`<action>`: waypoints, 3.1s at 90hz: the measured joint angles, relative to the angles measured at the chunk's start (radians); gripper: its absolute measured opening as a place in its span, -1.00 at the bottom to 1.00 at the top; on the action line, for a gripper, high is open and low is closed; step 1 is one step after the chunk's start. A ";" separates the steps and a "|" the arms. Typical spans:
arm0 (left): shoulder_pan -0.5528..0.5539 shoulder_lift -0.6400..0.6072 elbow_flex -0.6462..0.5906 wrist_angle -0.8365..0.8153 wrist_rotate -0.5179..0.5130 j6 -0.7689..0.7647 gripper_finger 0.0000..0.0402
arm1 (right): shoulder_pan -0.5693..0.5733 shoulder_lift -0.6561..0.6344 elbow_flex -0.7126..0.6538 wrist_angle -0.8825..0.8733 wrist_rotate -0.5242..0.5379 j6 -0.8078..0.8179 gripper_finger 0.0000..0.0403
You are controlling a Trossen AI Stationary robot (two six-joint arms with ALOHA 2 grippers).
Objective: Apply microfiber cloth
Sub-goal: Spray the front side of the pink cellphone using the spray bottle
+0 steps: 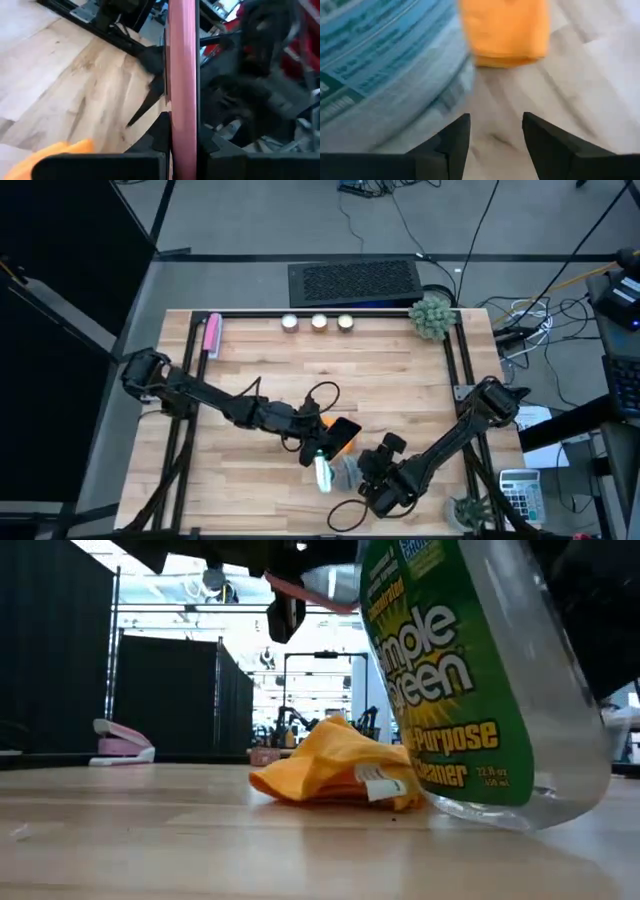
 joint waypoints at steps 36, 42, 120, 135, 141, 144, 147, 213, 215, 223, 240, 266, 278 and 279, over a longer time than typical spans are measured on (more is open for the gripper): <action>0.043 -0.022 0.008 0.027 -0.007 0.020 -0.94 | 0.102 -0.168 0.000 -0.112 -0.005 0.022 -0.17; 0.043 -0.022 0.008 0.008 -0.007 0.023 -0.94 | 0.113 -0.175 0.000 -0.117 -0.003 0.038 -0.17; -0.045 -0.319 0.006 -0.583 -0.178 0.127 -0.94 | 0.420 -0.317 -0.444 0.507 0.551 0.522 0.26; -0.046 -0.318 0.006 -0.583 -0.178 0.127 -0.94 | 0.386 -0.348 -0.502 0.588 0.659 0.400 0.24; -0.046 -0.318 0.006 -0.582 -0.178 0.127 -0.94 | 0.373 -0.359 -0.502 0.592 0.676 0.369 0.24; -0.046 -0.318 0.006 -0.582 -0.178 0.127 -0.94 | 0.367 -0.363 -0.502 0.592 0.684 0.356 0.24; -0.046 -0.318 0.006 -0.581 -0.178 0.127 -0.94 | 0.361 -0.365 -0.502 0.592 0.682 0.345 0.24; -0.046 -0.318 0.005 -0.575 -0.168 0.156 -0.94 | 0.204 -0.384 -0.502 0.756 0.216 0.101 0.93; -0.046 -0.318 0.005 -0.575 -0.168 0.156 -0.94 | 0.204 -0.395 -0.498 0.761 0.206 0.082 0.91; -0.046 -0.318 0.005 -0.575 -0.167 0.156 -0.94 | 0.215 -0.437 -0.479 0.764 0.194 0.033 0.83; -0.046 -0.318 0.005 -0.574 -0.167 0.157 -0.94 | 0.253 -0.497 -0.453 0.768 0.296 -0.092 0.76; -0.046 -0.318 0.005 -0.574 -0.161 0.165 -0.94 | 0.162 -0.492 -0.454 0.920 0.364 -0.448 0.76; -0.046 -0.318 0.005 -0.570 -0.160 0.186 -0.94 | 0.135 -0.493 -0.454 0.992 0.365 -0.590 0.76; -0.046 -0.318 0.005 -0.570 -0.160 0.187 -0.94 | 0.133 -0.493 -0.454 0.992 0.365 -0.596 0.76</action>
